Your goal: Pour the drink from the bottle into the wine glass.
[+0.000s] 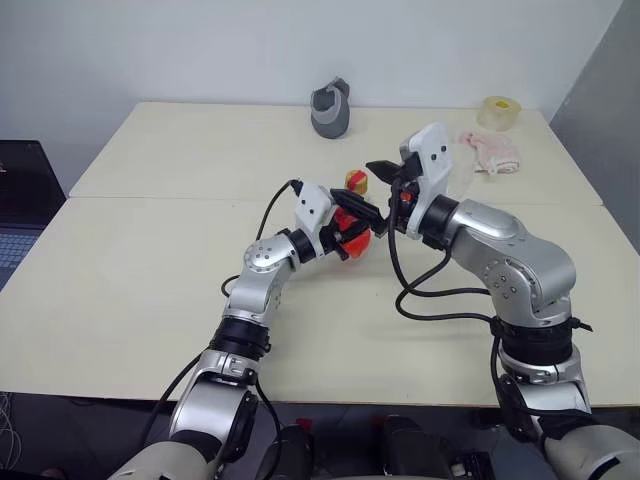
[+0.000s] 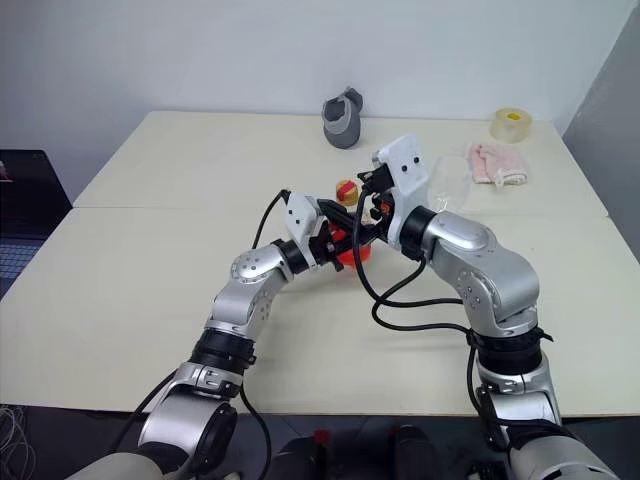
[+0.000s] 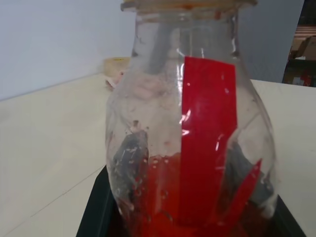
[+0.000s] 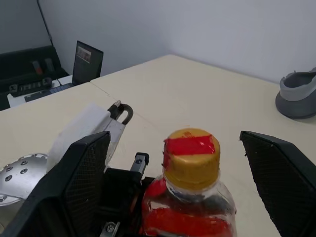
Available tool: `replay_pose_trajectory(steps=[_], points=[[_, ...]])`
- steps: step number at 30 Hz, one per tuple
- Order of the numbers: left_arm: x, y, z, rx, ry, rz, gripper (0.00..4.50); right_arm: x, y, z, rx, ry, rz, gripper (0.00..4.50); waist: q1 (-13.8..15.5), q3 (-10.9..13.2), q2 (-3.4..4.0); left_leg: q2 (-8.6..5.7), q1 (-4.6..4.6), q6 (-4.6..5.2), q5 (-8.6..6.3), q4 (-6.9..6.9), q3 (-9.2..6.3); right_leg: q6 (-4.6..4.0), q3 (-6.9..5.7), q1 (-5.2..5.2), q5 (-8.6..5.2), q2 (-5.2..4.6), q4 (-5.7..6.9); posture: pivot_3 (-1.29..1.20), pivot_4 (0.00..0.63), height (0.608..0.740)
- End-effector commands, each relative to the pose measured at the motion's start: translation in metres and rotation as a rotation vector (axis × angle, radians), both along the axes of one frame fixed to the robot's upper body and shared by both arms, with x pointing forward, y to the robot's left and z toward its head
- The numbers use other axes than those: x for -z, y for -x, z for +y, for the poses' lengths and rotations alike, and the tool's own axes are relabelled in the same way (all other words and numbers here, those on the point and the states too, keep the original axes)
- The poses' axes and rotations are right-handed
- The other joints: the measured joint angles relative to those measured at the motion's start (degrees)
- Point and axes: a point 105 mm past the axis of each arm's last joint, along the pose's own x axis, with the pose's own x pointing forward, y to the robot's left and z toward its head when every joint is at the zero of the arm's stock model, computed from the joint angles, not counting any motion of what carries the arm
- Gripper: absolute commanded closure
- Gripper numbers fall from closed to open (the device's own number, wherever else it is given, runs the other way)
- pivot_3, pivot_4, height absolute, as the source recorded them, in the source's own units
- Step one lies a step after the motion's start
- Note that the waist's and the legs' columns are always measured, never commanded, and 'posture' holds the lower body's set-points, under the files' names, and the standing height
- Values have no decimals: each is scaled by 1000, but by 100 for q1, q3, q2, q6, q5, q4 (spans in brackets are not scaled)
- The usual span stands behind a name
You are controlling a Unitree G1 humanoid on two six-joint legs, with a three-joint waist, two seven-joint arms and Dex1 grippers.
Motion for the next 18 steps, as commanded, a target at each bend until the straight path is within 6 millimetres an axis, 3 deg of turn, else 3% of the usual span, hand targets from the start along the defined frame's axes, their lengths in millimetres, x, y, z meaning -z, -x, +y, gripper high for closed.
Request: replay_pose_trajectory(steps=[1, 18], points=[[-20, 7, -6, 43, 32, -66, 3045, -10, -2, -1, 18, -24, -28, 0, -2, 0, 0, 0, 0, 0, 0, 0, 0, 0, 1, 0, 0, 0, 0, 0, 150, 740], [-21, 11, -8, 65, 44, -65, 3097, -16, -6, 2, 22, -63, -17, 0, -13, 0, 1, 1, 1, 0, 0, -1, -2, 0, 2, -1, 0, 1, 0, 0, 150, 740]])
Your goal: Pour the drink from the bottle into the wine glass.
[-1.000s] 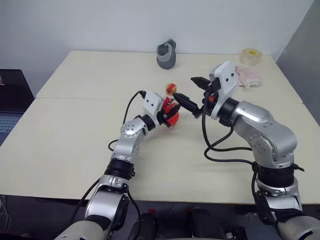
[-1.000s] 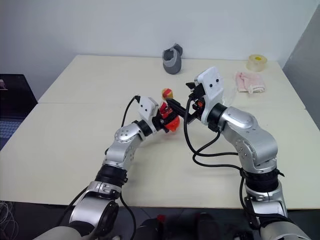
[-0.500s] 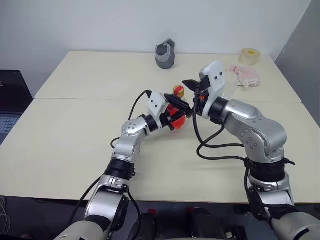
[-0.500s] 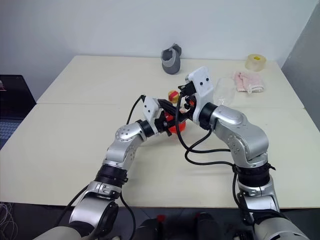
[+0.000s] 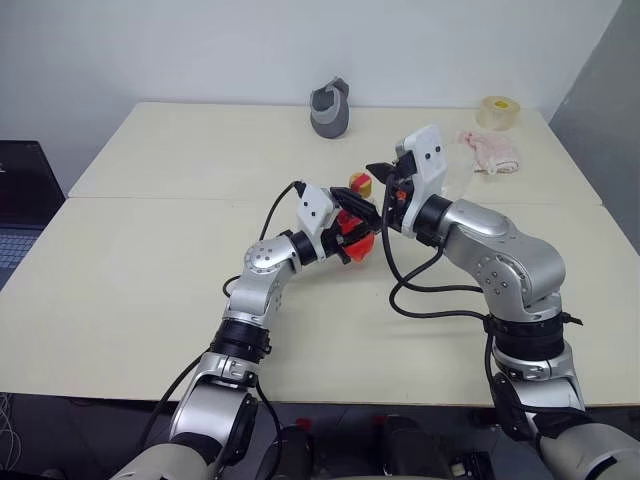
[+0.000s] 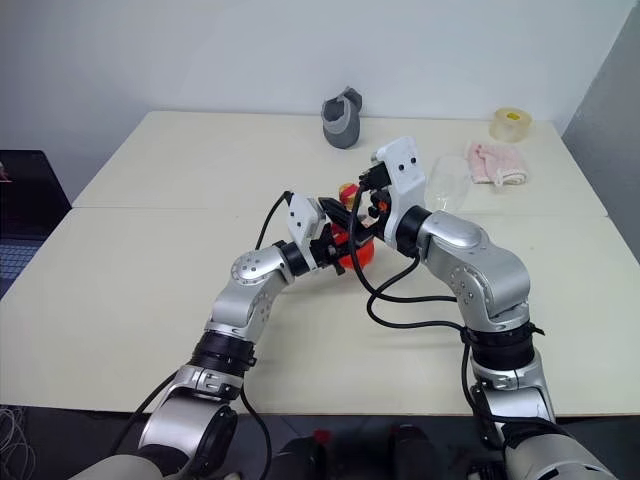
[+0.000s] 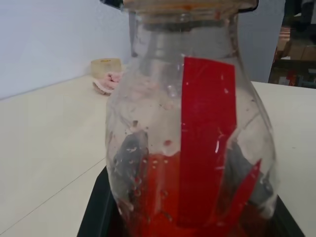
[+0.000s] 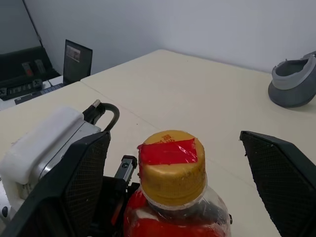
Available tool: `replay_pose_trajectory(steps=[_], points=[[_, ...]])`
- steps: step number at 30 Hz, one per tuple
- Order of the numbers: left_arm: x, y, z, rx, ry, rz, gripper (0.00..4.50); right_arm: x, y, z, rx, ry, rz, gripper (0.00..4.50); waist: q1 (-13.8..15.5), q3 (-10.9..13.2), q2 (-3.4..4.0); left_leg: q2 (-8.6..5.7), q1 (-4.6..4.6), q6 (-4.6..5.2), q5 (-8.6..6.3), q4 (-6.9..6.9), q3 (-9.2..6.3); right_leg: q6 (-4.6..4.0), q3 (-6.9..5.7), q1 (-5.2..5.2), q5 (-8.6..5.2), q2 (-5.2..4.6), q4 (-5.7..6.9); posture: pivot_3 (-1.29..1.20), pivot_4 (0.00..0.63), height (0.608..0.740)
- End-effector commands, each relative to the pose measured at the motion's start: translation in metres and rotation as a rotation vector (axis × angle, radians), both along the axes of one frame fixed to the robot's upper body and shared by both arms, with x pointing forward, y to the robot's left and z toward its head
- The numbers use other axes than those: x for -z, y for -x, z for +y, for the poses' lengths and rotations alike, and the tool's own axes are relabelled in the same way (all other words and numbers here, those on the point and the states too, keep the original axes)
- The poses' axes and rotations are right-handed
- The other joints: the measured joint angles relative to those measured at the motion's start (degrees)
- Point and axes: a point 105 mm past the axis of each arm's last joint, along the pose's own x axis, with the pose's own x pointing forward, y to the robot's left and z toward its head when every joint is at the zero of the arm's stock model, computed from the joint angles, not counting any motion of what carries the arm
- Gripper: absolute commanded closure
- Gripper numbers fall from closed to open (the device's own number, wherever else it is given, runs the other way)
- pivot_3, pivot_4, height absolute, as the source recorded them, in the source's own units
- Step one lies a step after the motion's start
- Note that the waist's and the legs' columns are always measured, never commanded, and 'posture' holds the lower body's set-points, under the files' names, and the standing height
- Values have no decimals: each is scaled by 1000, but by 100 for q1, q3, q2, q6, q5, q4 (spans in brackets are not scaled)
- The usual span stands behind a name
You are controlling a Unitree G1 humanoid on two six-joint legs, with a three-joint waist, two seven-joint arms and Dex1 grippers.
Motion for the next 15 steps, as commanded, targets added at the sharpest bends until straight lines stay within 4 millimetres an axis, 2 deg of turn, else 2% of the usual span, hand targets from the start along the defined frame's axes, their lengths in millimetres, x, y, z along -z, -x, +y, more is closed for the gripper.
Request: replay_pose_trajectory(steps=[1, 8, 15], points=[[-20, 5, -4, 30, 45, -63, 3097, -23, 3, 0, -3, -49, -60, 0, -2, 0, 0, 0, 0, 0, 0, 0, 0, 0, 0, 0, 0, 0, 0, 0, 150, 740], [-19, 7, -6, 31, 51, -59, 3097, -30, 0, 0, 12, -143, 4, 0, -2, 0, 0, 2, 0, 0, 0, -1, -4, 0, 0, -1, 0, 0, 0, 0, 150, 740], [-21, 3, -6, 26, 49, -60, 3097, -26, 6, 4, -34, -102, -6, 0, -11, 0, 1, 0, 0, 1, 0, -1, -2, 0, 1, -1, 0, 0, 0, 0, 150, 740]])
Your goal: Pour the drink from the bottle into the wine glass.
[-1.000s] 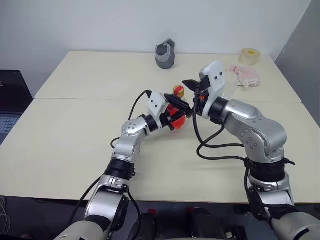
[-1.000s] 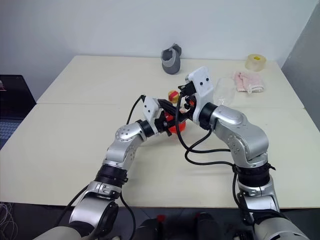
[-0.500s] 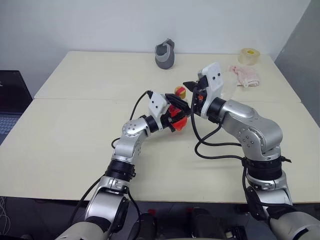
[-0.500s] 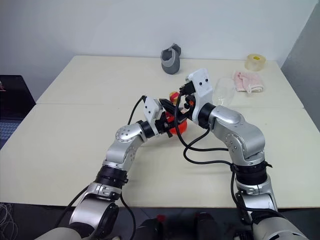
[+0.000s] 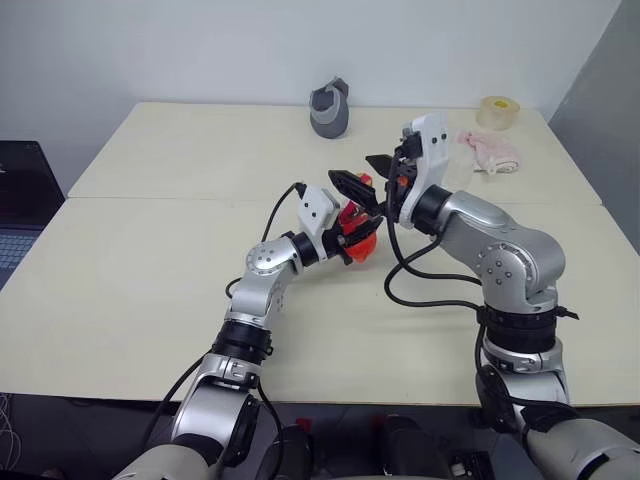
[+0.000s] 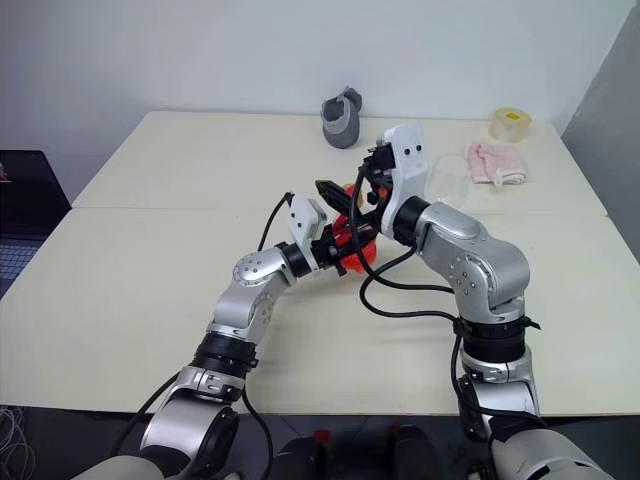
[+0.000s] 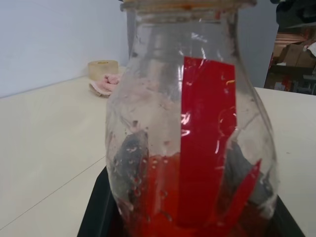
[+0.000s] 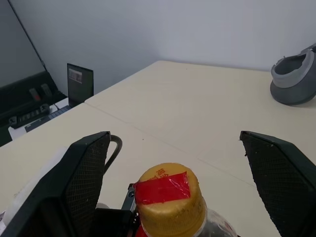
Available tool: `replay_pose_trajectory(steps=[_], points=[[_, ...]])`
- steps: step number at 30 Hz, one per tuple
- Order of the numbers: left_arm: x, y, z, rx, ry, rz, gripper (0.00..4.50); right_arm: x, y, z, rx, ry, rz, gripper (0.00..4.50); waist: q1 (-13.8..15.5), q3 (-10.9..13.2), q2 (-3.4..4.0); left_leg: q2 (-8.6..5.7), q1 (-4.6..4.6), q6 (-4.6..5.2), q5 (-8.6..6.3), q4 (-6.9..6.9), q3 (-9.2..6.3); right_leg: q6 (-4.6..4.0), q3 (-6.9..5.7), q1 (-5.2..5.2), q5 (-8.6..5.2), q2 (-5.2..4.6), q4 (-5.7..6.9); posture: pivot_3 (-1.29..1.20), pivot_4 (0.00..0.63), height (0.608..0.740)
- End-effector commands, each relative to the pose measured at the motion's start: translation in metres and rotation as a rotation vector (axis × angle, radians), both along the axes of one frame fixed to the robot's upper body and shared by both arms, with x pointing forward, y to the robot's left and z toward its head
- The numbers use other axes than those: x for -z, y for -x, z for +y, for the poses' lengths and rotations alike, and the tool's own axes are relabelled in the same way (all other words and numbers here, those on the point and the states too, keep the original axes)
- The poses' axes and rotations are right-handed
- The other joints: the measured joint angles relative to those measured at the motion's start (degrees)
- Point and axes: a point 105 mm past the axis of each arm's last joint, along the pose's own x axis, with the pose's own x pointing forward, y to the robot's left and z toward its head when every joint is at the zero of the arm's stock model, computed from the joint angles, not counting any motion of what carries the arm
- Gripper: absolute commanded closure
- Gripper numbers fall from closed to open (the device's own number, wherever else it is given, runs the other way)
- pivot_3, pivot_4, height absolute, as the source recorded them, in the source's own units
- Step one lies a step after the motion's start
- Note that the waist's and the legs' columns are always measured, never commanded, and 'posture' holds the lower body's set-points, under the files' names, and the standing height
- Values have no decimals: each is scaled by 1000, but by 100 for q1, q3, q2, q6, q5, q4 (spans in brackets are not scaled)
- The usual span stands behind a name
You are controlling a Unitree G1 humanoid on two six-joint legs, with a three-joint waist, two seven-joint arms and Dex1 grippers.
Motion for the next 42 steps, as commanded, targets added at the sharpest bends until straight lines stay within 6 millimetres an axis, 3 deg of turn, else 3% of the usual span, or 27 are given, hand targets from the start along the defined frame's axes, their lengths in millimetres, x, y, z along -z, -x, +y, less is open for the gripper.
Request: replay_pose_trajectory(steps=[1, 4, 11, 12, 18, 27, 33, 42], points=[[-22, 2, -4, 21, 28, -70, 3097, -14, 10, 6, -50, 1, -64, 0, -4, 0, 0, 0, 0, 0, 0, 0, 0, 0, 0, 0, 0, 0, 0, 0, 150, 740], [-22, 3, -5, 23, 26, -68, 3098, -12, 11, 6, -57, 24, -81, 534, -11, 0, 0, 0, 0, 0, 0, 0, -1, 0, 0, 0, 0, 1, 0, 0, 150, 740], [-24, 1, -5, 20, 31, -71, 3098, -15, 10, 5, -54, 11, -90, 3040, -14, 0, 0, 1, 0, 0, 0, 0, -1, 0, 0, 0, 0, 0, -1, 0, 150, 740], [-24, 1, -5, 20, 32, -71, 3098, -16, 10, 5, -54, 10, -91, 3213, -15, 0, 0, 0, 0, 0, 0, 0, -1, 0, 0, 0, 0, 0, -1, 0, 150, 740], [-20, 9, -6, 40, 37, -55, 3276, -20, 12, 10, -84, 10, -106, 3203, -17, 0, 0, 1, 0, 0, 0, -1, -1, 0, 0, 0, 0, 0, -1, 0, 150, 740], [-27, 40, 3, 135, 19, -40, 3420, -32, 41, 30, -432, 92, -232, 3203, -68, 2, 3, 3, 1, 6, -3, -3, 0, 0, 1, 0, 0, 3, -2, 0, 150, 740], [-31, 72, 10, 214, 3, 1, 3440, -30, 60, 39, -688, 163, -289, 3203, -68, 4, 5, 8, 2, 10, -6, -4, 0, 0, 3, 0, 0, 3, -4, 0, 150, 740], [-23, 91, 19, 216, -16, 63, 3457, -27, 66, 37, -825, 184, -227, 3203, -53, 4, 6, 10, 3, 8, -5, -3, -2, 0, 2, 2, 0, -1, -6, 0, 150, 740]])
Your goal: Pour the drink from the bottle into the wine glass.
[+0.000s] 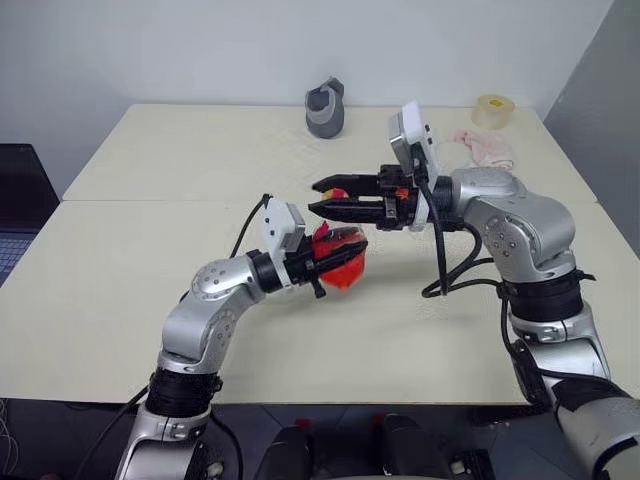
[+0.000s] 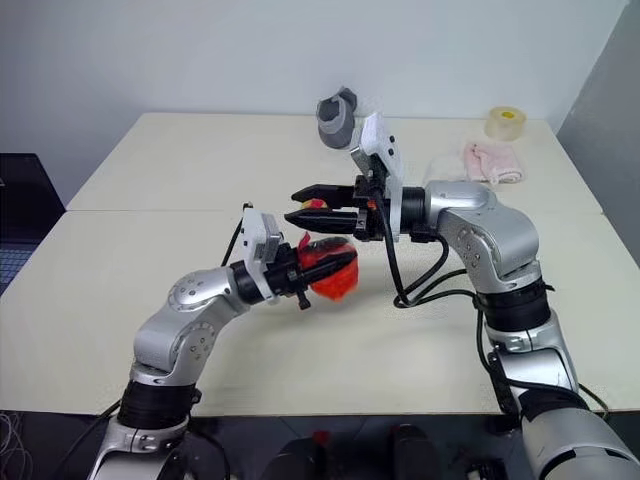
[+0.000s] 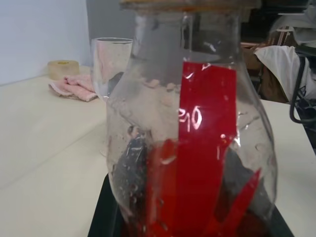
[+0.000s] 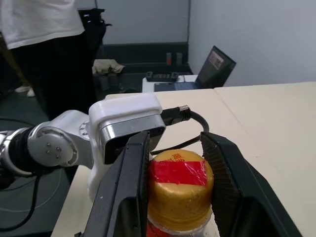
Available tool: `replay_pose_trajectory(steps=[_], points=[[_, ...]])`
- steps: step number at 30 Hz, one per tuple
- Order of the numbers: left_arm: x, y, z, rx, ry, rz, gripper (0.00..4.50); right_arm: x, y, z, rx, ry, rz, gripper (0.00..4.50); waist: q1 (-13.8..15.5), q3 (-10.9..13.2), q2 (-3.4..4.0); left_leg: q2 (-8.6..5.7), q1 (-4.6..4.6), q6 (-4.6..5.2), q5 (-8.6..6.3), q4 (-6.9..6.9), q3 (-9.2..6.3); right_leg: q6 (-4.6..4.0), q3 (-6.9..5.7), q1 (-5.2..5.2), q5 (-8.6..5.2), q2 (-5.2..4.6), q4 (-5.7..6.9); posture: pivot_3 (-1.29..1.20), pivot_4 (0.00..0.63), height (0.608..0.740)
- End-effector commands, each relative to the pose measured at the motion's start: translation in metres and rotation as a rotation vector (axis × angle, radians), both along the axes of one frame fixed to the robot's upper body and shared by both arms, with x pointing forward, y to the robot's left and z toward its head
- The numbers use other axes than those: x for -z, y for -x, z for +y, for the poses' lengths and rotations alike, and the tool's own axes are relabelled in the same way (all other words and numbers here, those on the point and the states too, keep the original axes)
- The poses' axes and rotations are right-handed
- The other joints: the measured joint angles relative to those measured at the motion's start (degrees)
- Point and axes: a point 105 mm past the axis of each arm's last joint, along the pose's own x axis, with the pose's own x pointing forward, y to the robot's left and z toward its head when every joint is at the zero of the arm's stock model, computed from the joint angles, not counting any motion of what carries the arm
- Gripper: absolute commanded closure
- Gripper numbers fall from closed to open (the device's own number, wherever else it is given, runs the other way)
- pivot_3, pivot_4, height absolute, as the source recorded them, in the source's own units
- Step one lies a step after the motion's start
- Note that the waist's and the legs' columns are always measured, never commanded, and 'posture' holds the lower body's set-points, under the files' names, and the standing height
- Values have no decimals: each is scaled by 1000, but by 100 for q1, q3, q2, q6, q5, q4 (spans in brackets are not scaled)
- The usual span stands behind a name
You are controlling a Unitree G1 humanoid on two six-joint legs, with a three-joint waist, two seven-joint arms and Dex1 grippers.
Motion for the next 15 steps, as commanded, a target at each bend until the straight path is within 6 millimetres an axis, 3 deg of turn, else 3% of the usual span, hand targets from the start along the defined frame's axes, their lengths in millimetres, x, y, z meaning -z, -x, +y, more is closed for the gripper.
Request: replay_pose_trajectory(steps=[1, 5, 13, 15], points=[[-5, 15, -10, 62, 5, -16, 3457, -14, 14, 6, -88, -11, -30, 3203, 8, 0, 0, 0, -1, 0, 0, 0, -1, 0, 0, 0, 0, 0, 0, 0, 150, 740], [-3, 10, -3, 24, -3, -13, 3458, -17, 13, -5, -59, -9, -2, 3203, 28, 1, 1, 0, -2, 0, 0, 0, -1, 0, -1, 0, 0, -3, -1, 0, 150, 740], [-1, -25, 22, -214, 36, 27, 3467, -25, 12, -31, 135, -42, -14, 469, 69, 2, 0, -1, -3, 4, -2, 0, -2, 0, -2, 0, 0, -6, -2, 0, 150, 740], [-2, -34, 25, -261, 30, 0, 3467, -26, 9, -35, 204, -65, -8, 0, 78, 2, 0, -1, -3, 3, -2, 0, -1, 0, -4, 0, 0, -5, -2, 0, 150, 740]])
